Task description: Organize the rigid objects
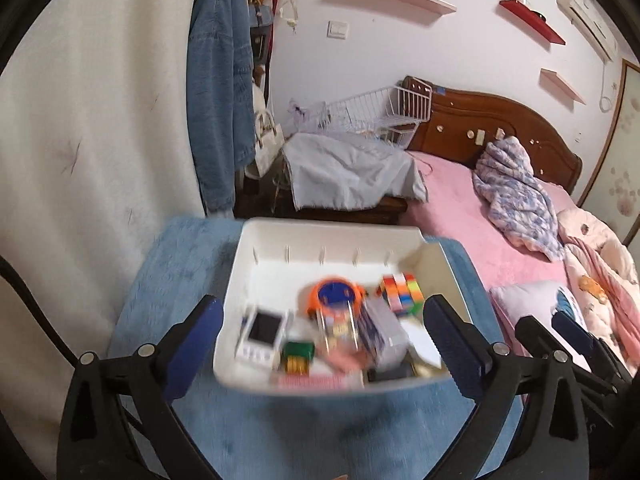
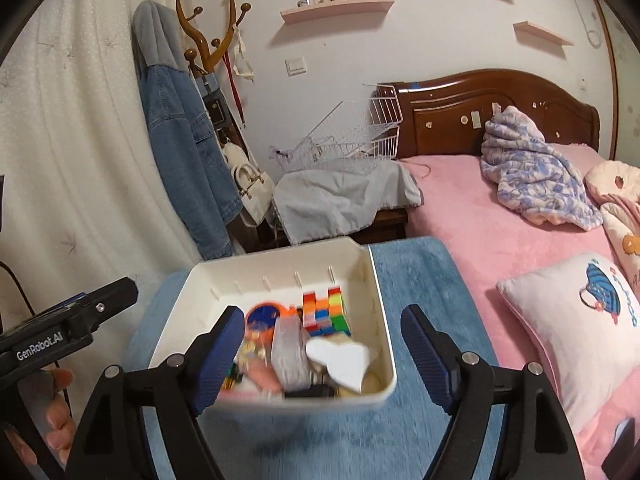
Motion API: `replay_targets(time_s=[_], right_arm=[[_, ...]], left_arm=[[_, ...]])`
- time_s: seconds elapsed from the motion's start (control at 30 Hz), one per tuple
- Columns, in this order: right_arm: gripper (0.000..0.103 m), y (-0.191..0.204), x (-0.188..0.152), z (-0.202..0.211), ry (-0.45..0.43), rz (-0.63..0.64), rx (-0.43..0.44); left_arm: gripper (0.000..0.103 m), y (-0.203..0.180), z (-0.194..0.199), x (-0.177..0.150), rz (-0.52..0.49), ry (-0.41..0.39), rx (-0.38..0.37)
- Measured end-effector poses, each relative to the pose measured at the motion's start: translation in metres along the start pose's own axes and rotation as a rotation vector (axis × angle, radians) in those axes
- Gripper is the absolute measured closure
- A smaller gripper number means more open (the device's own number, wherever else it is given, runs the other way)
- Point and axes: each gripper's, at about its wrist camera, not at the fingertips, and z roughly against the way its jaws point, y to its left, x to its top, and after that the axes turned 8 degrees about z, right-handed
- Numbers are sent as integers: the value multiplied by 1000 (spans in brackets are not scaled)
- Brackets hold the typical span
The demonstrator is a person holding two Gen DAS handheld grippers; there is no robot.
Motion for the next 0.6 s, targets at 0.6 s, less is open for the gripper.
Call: replay_targets(time_s=[0.6], right_arm=[[20,14,-54,93,445,-82,117]], left_arm=[[3,-9,97,-83,16,308,5]])
